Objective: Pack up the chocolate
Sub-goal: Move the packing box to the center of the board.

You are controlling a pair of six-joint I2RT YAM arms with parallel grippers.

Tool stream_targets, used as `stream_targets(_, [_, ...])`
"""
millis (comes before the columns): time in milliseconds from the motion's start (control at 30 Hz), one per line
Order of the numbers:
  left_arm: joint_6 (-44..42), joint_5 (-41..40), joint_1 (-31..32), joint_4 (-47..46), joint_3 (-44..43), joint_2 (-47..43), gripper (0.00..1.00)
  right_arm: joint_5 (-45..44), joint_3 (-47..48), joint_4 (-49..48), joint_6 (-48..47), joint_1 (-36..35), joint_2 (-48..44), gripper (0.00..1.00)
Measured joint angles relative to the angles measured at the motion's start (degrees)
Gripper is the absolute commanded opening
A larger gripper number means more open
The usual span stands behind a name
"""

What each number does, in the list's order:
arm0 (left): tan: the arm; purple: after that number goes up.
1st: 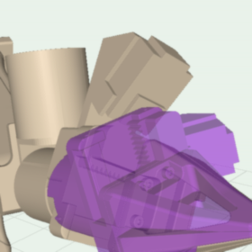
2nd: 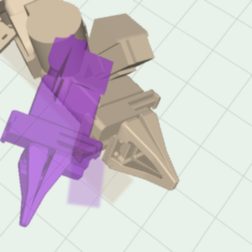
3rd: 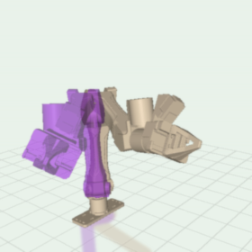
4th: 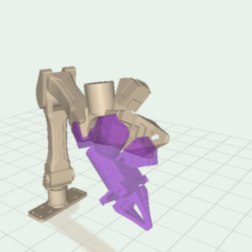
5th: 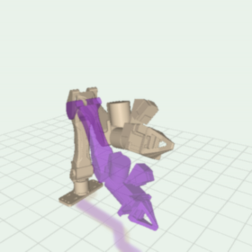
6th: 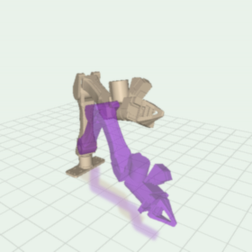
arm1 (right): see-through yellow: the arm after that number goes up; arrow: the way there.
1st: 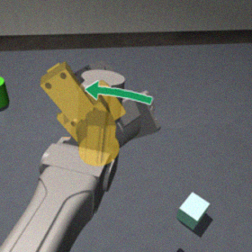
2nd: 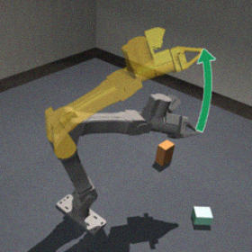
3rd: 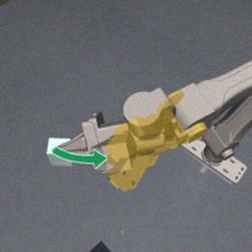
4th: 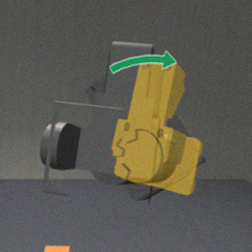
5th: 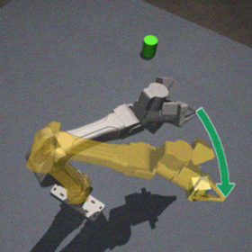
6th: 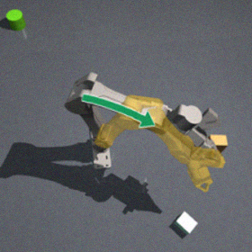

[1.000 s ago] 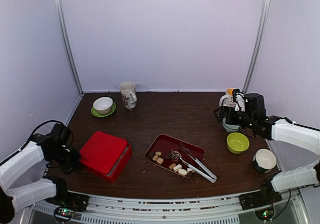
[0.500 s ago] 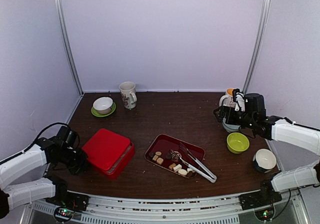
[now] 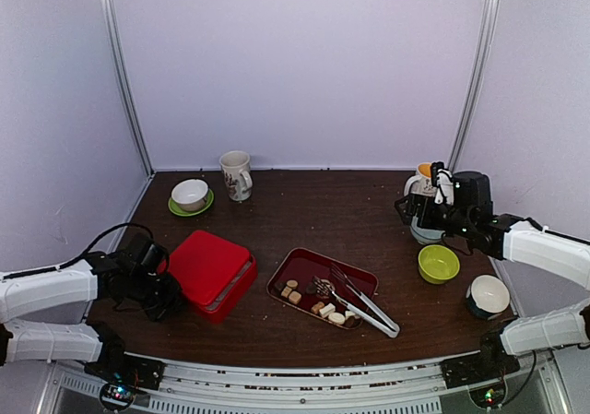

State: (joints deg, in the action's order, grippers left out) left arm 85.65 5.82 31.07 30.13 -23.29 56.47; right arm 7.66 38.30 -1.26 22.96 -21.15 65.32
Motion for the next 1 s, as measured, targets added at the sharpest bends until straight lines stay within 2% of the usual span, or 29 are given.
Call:
stream_targets(200, [2.43,-2.45,5.31,-5.55,-0.44,3.85,0.0,0.0,0.0,0.04,0.0,0.0,-0.31,1.0])
stream_targets(400, [2.97,-5.11,9.22,-8.85,-4.85,9.64,0.0,-0.02,0.0,0.48,-0.02,0.0,-0.5,1.0])
stream_targets(800, [2.43,-7.1,12.55,-16.72,-13.9,23.23,0.0,-1.99,0.0,4.28,-1.01,0.0,-4.26,1.0])
stream_targets(1000, [-0.24,-9.6,13.46,-15.65,-16.37,22.93,0.05,-2.36,0.0,4.72,-1.53,0.0,-4.57,1.0])
